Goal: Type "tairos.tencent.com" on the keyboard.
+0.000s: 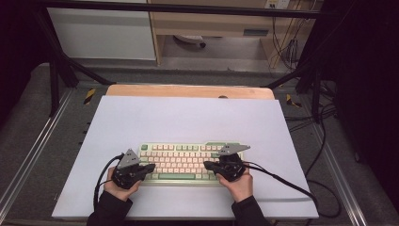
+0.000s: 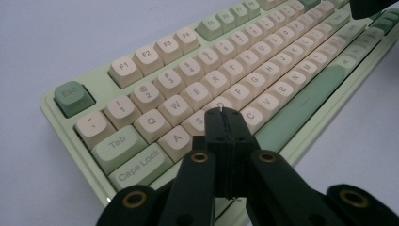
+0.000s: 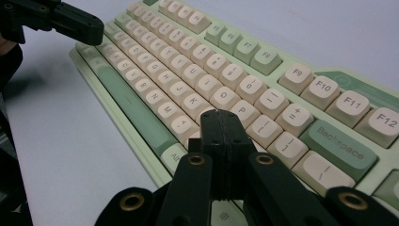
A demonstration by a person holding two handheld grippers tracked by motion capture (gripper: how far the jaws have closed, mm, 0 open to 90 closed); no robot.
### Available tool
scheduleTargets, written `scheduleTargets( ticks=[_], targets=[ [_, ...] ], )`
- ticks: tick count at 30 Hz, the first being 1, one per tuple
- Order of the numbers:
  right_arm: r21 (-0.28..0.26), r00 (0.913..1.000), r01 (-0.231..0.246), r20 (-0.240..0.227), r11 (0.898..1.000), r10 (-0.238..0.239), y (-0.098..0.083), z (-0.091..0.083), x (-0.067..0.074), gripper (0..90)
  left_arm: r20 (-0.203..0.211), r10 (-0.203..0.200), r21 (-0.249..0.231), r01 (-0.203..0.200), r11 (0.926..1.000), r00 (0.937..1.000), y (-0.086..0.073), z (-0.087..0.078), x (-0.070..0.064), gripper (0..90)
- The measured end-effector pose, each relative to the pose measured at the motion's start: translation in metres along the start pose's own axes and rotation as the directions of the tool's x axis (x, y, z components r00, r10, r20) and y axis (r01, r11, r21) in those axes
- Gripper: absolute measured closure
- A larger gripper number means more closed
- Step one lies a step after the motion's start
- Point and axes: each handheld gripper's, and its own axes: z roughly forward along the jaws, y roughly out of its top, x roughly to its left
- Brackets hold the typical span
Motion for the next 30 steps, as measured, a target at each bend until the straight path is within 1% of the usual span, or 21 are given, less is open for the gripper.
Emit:
scheduleTargets(
  ticks=[3, 12, 14, 16, 17, 19, 27, 30],
  targets=[
    [0.006, 1.0, -0.001, 0.001, 1.0, 0.001, 0.001, 0.001, 0.001, 90.0, -0.004, -0.005, -0.003, 0.005, 1.0, 1.0, -0.001, -0.002, 0.002, 90.0],
    [-0.005, 1.0, -0.002, -0.001, 1.0, 0.002, 0.011, 0.007, 0.006, 90.0, -0.01, -0.015, -0.007, 0.014, 0.9999, 0.9998, -0.004, -0.006, 0.005, 90.0],
    [-0.006, 1.0, 0.004, 0.0, 1.0, -0.004, 0.013, 0.009, 0.007, 90.0, -0.01, -0.017, -0.007, 0.017, 0.9998, 0.9998, -0.004, -0.006, 0.006, 90.0],
    [-0.01, 1.0, -0.001, -0.001, 1.0, 0.001, 0.015, 0.01, 0.007, 90.0, -0.011, -0.019, -0.008, 0.019, 0.9998, 0.9998, -0.005, -0.007, 0.006, 90.0],
    [-0.012, 1.0, -0.009, 0.002, 1.0, 0.009, 0.016, 0.011, 0.007, 90.0, -0.011, -0.019, -0.008, 0.018, 0.9998, 0.9998, -0.005, -0.007, 0.007, 90.0],
    [-0.014, 1.0, -0.003, 0.007, 1.0, 0.003, 0.017, 0.013, 0.006, 90.0, -0.012, -0.02, -0.009, 0.02, 0.9998, 0.9997, -0.005, -0.007, 0.007, 90.0],
    [0.001, 0.9998, -0.004, 0.019, 1.0, 0.004, 0.022, 0.023, 0.006, 90.0, -0.007, -0.023, -0.011, 0.023, 0.9997, 0.9997, -0.005, -0.007, 0.008, 90.0],
    [0.006, 0.9996, -0.018, 0.023, 1.0, 0.018, 0.023, 0.028, 0.005, 90.0, -0.006, -0.027, -0.01, 0.027, 0.9996, 0.9996, -0.005, -0.006, 0.008, 90.0]
  ],
)
